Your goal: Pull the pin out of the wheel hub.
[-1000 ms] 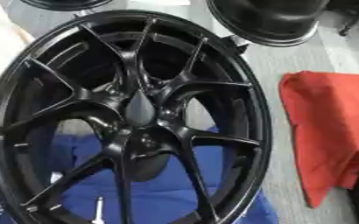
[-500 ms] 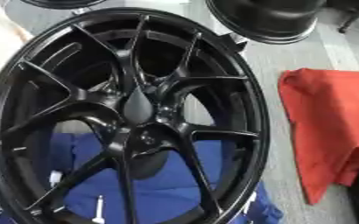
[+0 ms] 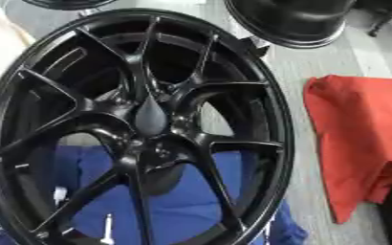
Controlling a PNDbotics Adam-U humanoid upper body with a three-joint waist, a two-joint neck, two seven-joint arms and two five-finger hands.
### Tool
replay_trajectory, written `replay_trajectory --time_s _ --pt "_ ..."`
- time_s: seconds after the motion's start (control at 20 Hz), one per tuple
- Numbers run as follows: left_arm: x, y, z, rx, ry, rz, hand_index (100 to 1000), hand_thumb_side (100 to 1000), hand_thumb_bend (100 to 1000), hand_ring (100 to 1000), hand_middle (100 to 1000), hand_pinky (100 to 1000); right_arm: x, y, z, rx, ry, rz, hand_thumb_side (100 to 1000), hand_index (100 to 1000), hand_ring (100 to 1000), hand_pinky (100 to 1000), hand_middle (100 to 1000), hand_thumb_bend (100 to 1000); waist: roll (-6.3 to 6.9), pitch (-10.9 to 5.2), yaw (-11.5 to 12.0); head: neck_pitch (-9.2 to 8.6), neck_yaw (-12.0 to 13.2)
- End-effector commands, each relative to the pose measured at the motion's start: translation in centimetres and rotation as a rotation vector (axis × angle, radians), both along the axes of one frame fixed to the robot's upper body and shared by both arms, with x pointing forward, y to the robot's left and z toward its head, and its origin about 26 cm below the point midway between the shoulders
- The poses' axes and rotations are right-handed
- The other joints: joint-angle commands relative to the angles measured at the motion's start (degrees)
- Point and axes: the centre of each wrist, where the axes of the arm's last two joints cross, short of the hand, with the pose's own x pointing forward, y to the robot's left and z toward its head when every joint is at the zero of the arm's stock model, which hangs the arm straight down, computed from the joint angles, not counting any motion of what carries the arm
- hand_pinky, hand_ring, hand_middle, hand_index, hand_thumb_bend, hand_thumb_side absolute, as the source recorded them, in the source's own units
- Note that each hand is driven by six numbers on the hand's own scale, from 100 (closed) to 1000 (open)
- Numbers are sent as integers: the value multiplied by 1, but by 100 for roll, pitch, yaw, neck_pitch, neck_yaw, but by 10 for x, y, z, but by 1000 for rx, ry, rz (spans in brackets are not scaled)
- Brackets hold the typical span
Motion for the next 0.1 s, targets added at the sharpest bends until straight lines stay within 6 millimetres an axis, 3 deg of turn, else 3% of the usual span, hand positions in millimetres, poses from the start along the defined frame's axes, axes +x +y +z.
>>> replay_trajectory --time_s 0.05,0.1 --pt "-2 -2 9 16 -37 -15 776 673 100 802 689 819 -1 7 11 28 -99 16 360 775 720 504 637 100 33 -143 22 -29 -33" --pt "-2 -2 9 14 -40 -15 775 672 100 801 689 819 0 11 11 32 -118 42 342 775 718 503 636 100 34 -138 34 -35 -38"
